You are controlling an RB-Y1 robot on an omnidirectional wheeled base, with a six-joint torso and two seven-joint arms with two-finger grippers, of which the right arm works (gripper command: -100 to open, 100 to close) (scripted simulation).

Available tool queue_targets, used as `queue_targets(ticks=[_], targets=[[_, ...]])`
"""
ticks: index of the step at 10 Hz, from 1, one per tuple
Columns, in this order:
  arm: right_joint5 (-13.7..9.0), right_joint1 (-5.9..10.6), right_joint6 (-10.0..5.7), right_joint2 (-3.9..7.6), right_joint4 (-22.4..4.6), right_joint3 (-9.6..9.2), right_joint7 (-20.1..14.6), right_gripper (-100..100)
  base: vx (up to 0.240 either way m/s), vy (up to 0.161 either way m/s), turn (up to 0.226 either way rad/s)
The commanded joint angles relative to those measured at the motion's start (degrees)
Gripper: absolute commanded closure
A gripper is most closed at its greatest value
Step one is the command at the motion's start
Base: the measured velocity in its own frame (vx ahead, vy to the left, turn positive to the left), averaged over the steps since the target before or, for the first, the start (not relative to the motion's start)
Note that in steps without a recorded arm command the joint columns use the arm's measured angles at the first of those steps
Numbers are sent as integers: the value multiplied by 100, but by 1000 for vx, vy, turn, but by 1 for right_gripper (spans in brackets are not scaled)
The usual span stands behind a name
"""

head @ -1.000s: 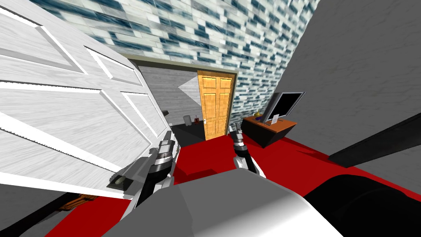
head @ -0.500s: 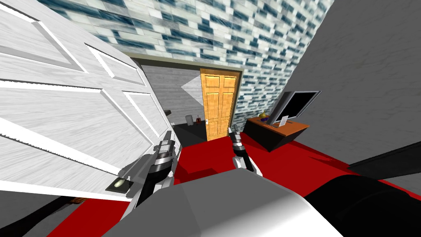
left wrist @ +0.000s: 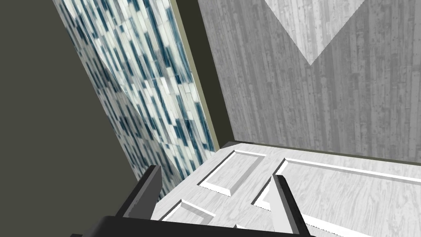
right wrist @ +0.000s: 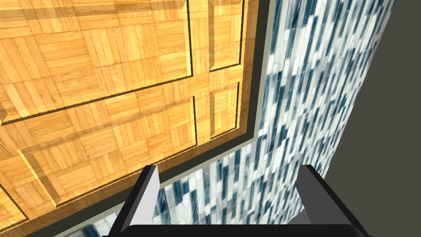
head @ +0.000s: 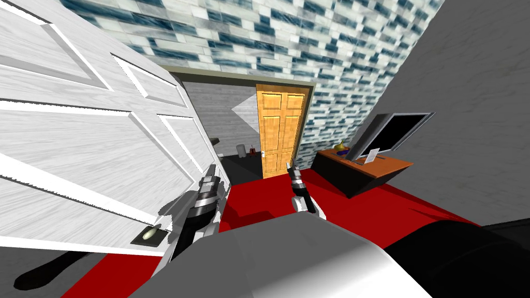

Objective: Pull the door open

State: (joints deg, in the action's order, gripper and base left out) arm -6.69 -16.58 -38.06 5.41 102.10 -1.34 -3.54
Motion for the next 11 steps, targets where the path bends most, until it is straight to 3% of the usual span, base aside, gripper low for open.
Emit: queue_targets(ticks=[1, 3, 6, 7, 11], targets=[[-75, 97, -65, 35, -286, 27, 37, -100, 102, 21, 80], [-118, 161, -87, 45, -476, 38, 67, -100, 84, 11, 63], [-245, 354, -151, 74, -977, 71, 157, -100, 76, 3, 93], [-245, 354, -151, 74, -992, 71, 157, -100, 70, 3, 22], [-421, 619, -240, 109, -1700, 115, 281, -100, 86, 4, 97]])
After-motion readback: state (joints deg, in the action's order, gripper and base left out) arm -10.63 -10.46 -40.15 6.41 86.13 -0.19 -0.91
